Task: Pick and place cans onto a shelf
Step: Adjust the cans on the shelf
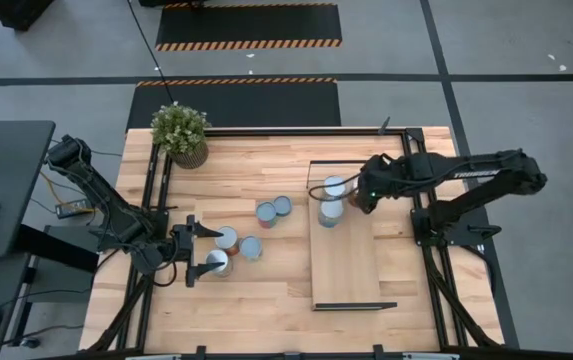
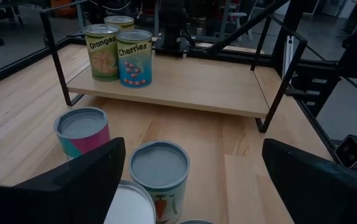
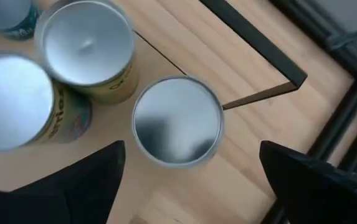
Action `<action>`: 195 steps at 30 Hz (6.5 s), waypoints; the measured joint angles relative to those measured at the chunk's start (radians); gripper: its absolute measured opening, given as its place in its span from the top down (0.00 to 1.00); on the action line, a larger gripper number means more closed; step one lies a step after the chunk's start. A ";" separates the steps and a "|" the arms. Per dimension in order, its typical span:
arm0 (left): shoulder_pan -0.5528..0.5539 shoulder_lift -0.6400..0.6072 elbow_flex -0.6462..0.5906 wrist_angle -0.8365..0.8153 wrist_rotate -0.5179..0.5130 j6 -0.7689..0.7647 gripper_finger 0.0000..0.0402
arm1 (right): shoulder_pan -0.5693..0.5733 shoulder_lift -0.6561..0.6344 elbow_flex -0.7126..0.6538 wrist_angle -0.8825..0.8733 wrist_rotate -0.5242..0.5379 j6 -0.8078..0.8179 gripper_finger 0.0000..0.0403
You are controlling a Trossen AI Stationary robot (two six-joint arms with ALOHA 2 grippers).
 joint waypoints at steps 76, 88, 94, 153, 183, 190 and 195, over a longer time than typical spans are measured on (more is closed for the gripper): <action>0.000 0.000 0.000 -0.002 -0.011 -0.001 0.04 | 0.364 0.384 0.106 0.276 -0.275 0.031 0.16; 0.000 0.000 0.000 -0.003 -0.008 -0.002 0.04 | 0.363 0.607 0.369 0.140 -0.217 -0.011 0.14; 0.000 0.000 0.000 -0.005 -0.007 -0.003 0.04 | 0.343 0.614 0.369 0.100 -0.244 0.042 0.09; 0.000 0.000 0.000 -0.011 -0.007 -0.002 0.04 | 0.169 0.600 0.530 -0.105 0.000 0.222 0.08; 0.000 0.000 0.000 -0.037 0.019 -0.022 0.04 | 0.115 0.600 0.443 -0.143 -0.020 0.231 0.01; 0.000 0.000 0.000 -0.037 0.019 -0.022 0.04 | 0.114 0.600 0.442 -0.210 0.001 0.219 0.01; 0.000 0.000 0.000 -0.037 0.019 -0.022 0.04 | 0.113 0.600 0.442 -0.267 0.012 0.217 0.01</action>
